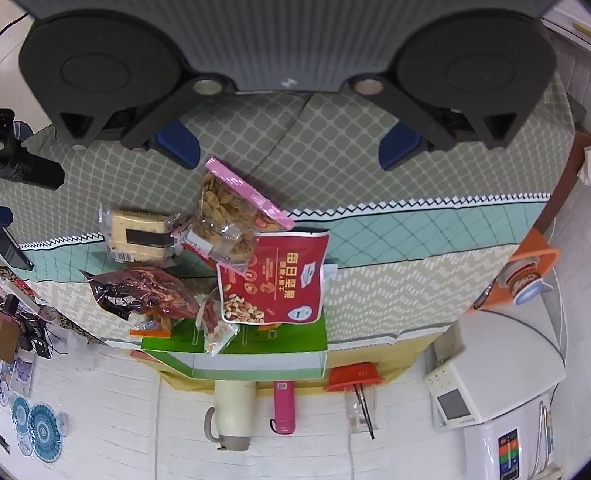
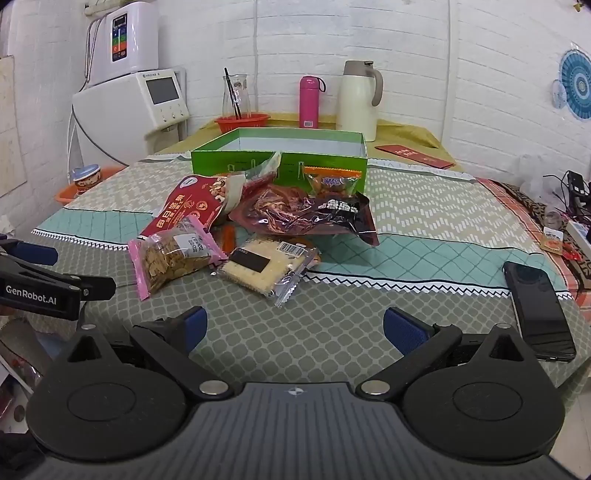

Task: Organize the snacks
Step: 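Grasp the clear snack bag with pink strip using the left tool, then carry the pink-strip bag into the green box and open the left tool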

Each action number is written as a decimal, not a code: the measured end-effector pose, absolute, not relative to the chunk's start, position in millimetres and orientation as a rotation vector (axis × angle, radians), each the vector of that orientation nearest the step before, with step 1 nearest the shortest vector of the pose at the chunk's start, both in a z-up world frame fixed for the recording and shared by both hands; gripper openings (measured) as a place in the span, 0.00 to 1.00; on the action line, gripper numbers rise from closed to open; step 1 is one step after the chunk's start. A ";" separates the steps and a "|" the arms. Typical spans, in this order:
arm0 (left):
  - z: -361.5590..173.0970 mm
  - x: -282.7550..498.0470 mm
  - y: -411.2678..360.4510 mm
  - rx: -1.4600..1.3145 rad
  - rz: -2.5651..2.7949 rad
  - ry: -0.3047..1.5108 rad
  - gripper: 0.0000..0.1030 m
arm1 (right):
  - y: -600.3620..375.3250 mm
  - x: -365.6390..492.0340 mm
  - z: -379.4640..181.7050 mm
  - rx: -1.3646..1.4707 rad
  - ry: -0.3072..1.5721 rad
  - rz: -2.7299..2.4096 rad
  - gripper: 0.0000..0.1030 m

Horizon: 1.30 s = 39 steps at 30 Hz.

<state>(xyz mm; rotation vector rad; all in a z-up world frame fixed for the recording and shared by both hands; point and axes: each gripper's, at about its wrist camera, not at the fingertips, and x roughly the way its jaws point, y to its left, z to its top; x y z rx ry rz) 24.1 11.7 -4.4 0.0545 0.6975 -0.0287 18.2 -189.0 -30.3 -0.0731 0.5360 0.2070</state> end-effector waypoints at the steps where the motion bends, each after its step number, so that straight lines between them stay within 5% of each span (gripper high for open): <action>1: -5.4 25.6 12.2 0.056 -0.028 0.702 1.00 | -188.1 20.0 -31.6 -0.072 0.539 0.209 1.00; 13: -4.8 50.1 55.1 -0.175 -0.167 0.673 1.00 | -159.3 40.8 -43.4 -0.012 0.420 0.475 1.00; 23: -10.5 94.9 51.1 -0.202 -0.347 0.744 0.96 | -108.1 74.8 -57.4 0.005 0.580 0.594 1.00; 24: -11.2 99.9 50.7 -0.192 -0.357 0.752 0.90 | -106.2 77.0 -58.4 0.006 0.584 0.586 1.00; 25: -11.9 103.7 49.8 -0.190 -0.374 0.763 0.72 | -102.9 80.8 -60.9 -0.010 0.579 0.579 1.00; 27: -16.1 112.9 49.5 -0.204 -0.420 0.807 0.60 | -98.9 84.5 -64.0 -0.028 0.572 0.566 1.00; 29: -21.1 118.3 49.4 -0.226 -0.443 0.832 0.61 | -97.5 89.4 -68.2 -0.035 0.575 0.555 1.00; 30: -22.8 118.9 49.5 -0.245 -0.462 0.828 0.52 | -96.6 90.8 -69.2 -0.033 0.564 0.545 0.98; 31: -23.4 118.6 48.7 -0.255 -0.468 0.824 0.50 | -96.5 91.1 -68.6 -0.034 0.557 0.548 0.83; 34: -18.1 110.4 45.0 -0.237 -0.473 0.811 0.43 | -98.5 88.8 -65.9 -0.035 0.550 0.545 0.66; 39: 7.8 93.4 39.7 -0.214 -0.492 0.738 0.42 | -106.0 75.1 -46.4 -0.044 0.498 0.565 0.62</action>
